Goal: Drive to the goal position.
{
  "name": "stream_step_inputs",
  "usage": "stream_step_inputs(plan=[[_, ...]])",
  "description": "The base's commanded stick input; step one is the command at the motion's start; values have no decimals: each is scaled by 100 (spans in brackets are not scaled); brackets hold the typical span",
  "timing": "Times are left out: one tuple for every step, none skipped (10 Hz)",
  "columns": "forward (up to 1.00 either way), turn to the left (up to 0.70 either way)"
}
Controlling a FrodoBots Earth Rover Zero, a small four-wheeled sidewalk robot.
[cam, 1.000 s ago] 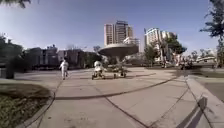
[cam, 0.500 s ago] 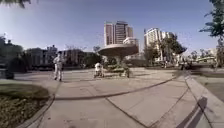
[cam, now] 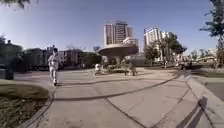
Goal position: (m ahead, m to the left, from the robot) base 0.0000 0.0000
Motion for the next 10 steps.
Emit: stream_step_inputs(plan=[[12,1],[12,1],[12,1],[12,1],[12,1],[12,1],[12,1],[12,1],[12,1],[12,1]])
